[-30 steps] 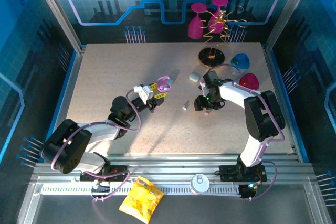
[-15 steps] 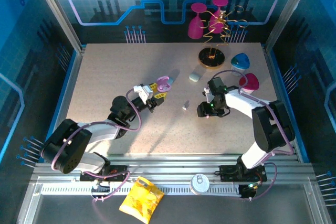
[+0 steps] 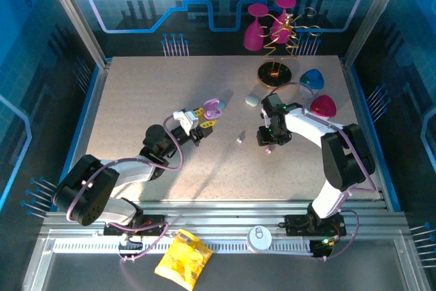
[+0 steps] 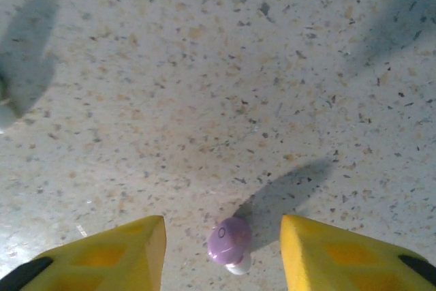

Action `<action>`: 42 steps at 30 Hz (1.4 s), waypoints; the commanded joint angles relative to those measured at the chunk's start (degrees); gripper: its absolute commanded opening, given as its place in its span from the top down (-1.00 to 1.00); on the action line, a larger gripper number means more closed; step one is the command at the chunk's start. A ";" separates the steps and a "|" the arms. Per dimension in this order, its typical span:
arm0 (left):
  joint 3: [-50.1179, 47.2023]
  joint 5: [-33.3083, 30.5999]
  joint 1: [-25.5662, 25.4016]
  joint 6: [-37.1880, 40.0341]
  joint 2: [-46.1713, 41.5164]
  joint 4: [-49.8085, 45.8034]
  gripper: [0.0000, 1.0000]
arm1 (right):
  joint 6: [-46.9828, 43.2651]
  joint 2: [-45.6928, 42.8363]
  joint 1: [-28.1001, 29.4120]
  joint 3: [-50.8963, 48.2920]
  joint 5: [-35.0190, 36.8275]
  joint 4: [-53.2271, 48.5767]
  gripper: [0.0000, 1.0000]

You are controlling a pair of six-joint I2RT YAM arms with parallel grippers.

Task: Insert wireless bluetooth earbuds into charging case

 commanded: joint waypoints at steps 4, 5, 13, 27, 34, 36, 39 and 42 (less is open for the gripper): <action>-0.31 0.95 0.40 0.44 -0.96 1.06 0.33 | 2.82 4.12 2.43 2.25 3.28 -4.94 0.24; -0.26 0.95 0.40 0.46 -0.82 1.19 0.33 | 2.88 4.66 2.63 2.34 3.27 -4.84 0.26; -0.53 0.95 0.40 0.25 -0.77 1.55 0.33 | 2.31 6.02 2.85 2.26 3.58 -4.83 0.50; 0.67 2.05 0.41 -0.35 -0.55 0.97 0.33 | 0.43 -2.93 2.65 0.80 -2.74 -2.44 0.62; 1.32 3.83 0.40 -1.03 -0.40 0.74 0.34 | 1.32 -13.27 -0.06 0.40 -24.12 3.65 0.62; 1.28 3.92 0.40 -0.97 -0.93 0.34 0.34 | 2.76 -15.73 -0.66 0.76 -30.39 6.02 0.62; 1.39 4.01 0.40 -0.86 -1.64 -0.54 0.34 | 7.04 -19.26 -1.32 0.28 -39.86 12.15 0.62; 1.37 4.20 0.40 -0.86 -2.17 -1.08 0.34 | 11.02 -21.91 -1.52 -0.03 -45.98 17.50 0.62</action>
